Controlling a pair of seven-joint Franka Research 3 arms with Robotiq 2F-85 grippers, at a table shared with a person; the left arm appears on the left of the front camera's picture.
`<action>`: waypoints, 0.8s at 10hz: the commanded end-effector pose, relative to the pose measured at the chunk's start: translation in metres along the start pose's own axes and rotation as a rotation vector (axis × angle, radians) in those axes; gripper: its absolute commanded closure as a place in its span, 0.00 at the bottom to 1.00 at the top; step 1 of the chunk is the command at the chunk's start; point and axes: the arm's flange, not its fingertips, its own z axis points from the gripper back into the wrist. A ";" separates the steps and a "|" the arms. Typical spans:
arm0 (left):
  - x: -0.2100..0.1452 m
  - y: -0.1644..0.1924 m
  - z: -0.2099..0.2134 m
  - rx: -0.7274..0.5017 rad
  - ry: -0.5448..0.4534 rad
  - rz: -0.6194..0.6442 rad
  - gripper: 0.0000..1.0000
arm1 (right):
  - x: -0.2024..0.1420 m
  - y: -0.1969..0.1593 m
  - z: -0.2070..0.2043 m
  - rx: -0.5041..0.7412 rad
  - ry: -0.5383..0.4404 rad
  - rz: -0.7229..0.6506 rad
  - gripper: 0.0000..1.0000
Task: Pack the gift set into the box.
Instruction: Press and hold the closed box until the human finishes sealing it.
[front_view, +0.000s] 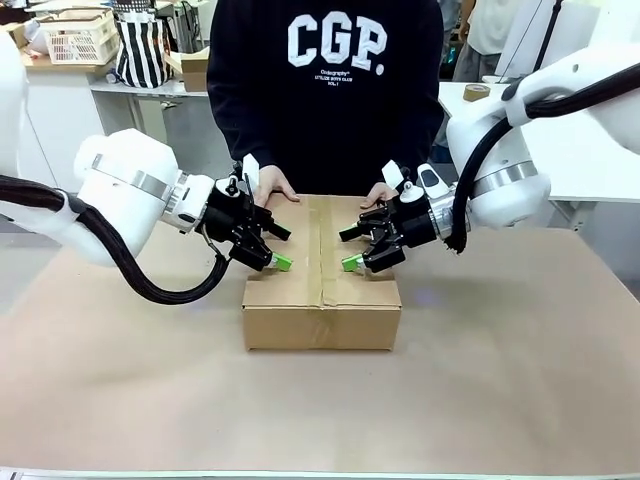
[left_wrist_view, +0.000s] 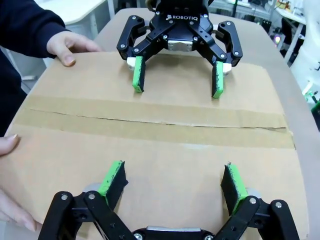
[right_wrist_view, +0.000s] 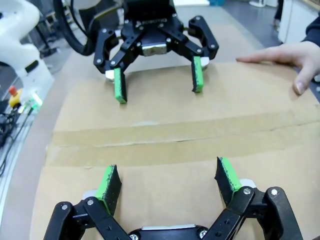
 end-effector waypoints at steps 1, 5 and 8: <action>-0.013 -0.003 -0.010 0.023 0.018 -0.018 0.00 | -0.022 0.001 0.004 -0.015 0.077 -0.006 0.00; -0.014 -0.002 -0.010 -0.005 0.024 0.007 0.00 | -0.040 0.004 0.026 -0.006 0.055 -0.069 0.00; 0.000 0.000 -0.001 -0.002 -0.001 0.000 0.00 | -0.014 -0.004 0.022 -0.003 -0.017 -0.033 0.00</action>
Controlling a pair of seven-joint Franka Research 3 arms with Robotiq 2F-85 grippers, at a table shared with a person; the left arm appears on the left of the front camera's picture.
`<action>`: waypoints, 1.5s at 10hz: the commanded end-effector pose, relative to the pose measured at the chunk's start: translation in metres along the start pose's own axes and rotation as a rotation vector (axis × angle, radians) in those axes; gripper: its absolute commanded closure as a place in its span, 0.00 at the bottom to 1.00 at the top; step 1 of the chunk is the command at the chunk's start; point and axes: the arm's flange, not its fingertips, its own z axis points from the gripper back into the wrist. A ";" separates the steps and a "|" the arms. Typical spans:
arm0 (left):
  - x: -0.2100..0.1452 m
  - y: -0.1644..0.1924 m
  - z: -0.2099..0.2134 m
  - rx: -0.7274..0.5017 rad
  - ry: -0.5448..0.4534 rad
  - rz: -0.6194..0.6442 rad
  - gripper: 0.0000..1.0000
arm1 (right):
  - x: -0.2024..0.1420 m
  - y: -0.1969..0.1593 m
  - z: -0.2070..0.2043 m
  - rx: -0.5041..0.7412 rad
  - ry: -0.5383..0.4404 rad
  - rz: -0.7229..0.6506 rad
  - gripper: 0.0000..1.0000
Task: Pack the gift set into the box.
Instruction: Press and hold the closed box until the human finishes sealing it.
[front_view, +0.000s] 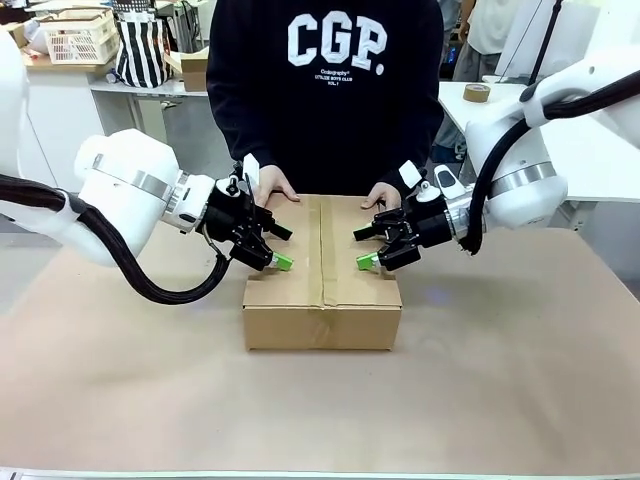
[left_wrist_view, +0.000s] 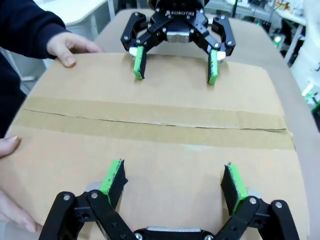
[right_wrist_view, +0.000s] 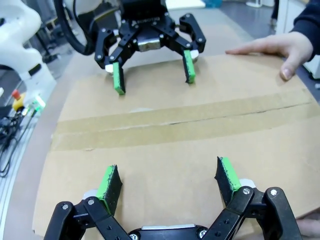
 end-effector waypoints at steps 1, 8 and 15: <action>-0.001 -0.001 -0.001 -0.003 0.005 -0.004 0.00 | -0.002 0.001 -0.002 -0.002 0.011 -0.003 0.00; -0.001 -0.001 -0.001 -0.003 0.005 -0.004 0.00 | -0.002 0.001 -0.002 -0.002 0.011 -0.003 0.00; -0.001 -0.001 -0.001 -0.003 0.005 -0.004 0.00 | -0.002 0.001 -0.002 -0.002 0.011 -0.003 0.00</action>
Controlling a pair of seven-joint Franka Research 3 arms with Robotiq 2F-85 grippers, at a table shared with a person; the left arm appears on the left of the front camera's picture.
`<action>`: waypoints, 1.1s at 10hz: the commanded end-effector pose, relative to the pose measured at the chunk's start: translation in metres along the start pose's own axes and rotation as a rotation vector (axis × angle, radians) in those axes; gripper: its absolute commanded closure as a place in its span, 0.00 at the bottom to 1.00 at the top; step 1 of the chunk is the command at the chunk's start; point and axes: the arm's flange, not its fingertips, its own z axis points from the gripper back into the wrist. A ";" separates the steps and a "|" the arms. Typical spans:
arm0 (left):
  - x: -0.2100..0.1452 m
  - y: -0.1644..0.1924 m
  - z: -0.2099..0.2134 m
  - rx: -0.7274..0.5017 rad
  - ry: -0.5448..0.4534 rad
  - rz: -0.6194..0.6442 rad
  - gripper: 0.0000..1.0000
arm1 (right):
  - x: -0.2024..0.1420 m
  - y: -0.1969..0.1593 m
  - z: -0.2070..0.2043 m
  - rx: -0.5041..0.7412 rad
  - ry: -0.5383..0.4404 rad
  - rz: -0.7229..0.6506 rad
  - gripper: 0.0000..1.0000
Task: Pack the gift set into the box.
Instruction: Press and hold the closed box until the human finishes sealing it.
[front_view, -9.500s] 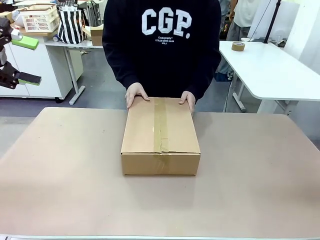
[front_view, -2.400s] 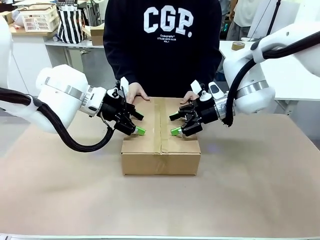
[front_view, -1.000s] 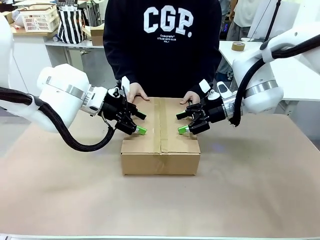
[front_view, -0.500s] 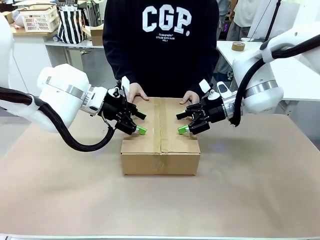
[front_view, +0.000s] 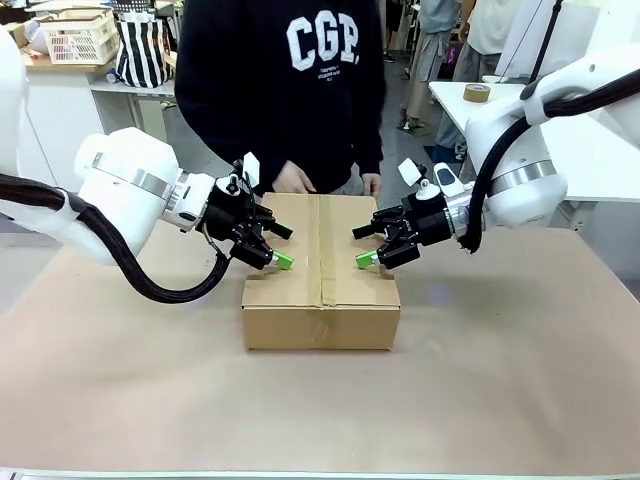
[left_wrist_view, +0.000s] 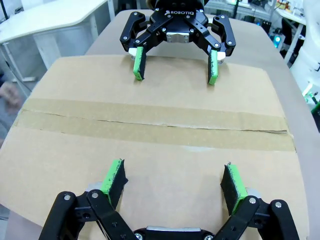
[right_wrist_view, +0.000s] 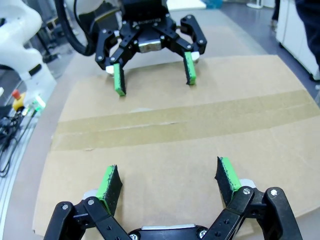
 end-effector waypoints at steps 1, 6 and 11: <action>-0.002 -0.001 -0.001 -0.003 0.004 -0.002 0.00 | -0.003 0.001 -0.002 -0.003 0.011 -0.005 0.00; -0.002 -0.001 -0.001 -0.003 0.004 -0.002 0.00 | -0.003 0.001 -0.002 -0.003 0.011 -0.005 0.00; -0.002 -0.001 -0.001 -0.003 0.004 -0.002 0.00 | -0.003 0.001 -0.002 -0.003 0.011 -0.005 0.00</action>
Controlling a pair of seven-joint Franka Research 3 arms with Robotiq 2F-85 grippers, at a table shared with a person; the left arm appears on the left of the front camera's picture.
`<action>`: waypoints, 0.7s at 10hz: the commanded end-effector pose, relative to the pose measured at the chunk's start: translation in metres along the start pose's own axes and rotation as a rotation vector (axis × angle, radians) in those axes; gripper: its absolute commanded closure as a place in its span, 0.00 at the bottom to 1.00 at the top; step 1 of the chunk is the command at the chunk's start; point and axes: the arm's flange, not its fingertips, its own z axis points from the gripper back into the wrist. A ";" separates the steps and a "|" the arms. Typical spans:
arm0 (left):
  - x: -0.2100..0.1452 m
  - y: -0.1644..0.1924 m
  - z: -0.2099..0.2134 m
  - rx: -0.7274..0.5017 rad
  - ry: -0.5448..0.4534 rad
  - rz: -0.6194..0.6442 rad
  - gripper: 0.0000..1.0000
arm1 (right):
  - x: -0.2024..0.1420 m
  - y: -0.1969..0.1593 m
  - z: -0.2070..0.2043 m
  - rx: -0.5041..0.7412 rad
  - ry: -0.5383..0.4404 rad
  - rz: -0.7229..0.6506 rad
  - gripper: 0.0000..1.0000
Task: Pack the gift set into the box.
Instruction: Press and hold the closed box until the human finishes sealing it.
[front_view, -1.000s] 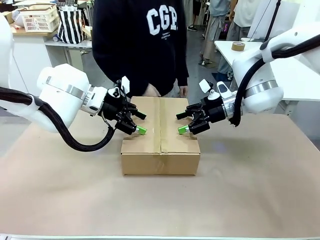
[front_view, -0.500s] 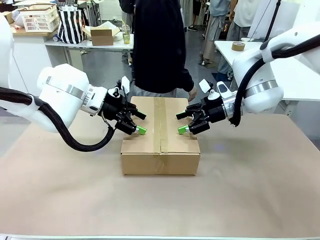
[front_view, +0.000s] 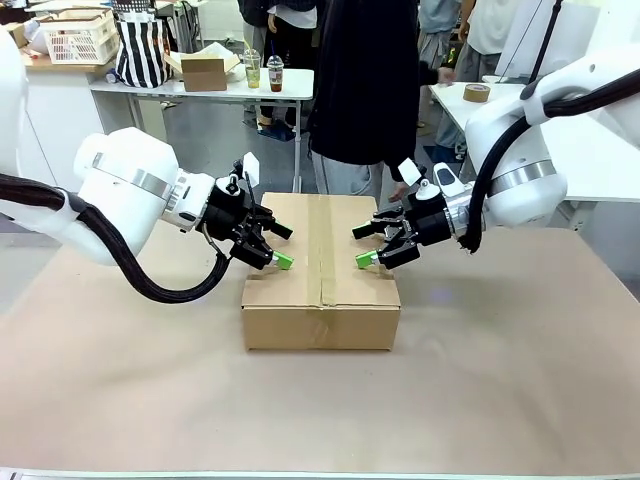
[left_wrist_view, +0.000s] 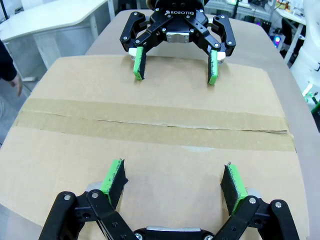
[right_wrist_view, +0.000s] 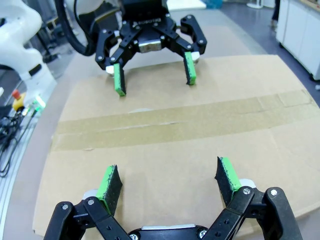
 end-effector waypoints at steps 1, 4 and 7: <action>-0.002 -0.001 -0.001 -0.003 0.004 -0.002 0.00 | -0.003 0.001 -0.002 -0.004 0.011 -0.005 0.00; -0.002 -0.001 -0.001 -0.003 0.004 -0.002 0.00 | -0.003 0.001 -0.002 -0.004 0.011 -0.005 0.00; -0.002 -0.001 -0.001 -0.003 0.004 -0.002 0.00 | -0.003 0.001 -0.002 -0.004 0.011 -0.005 0.00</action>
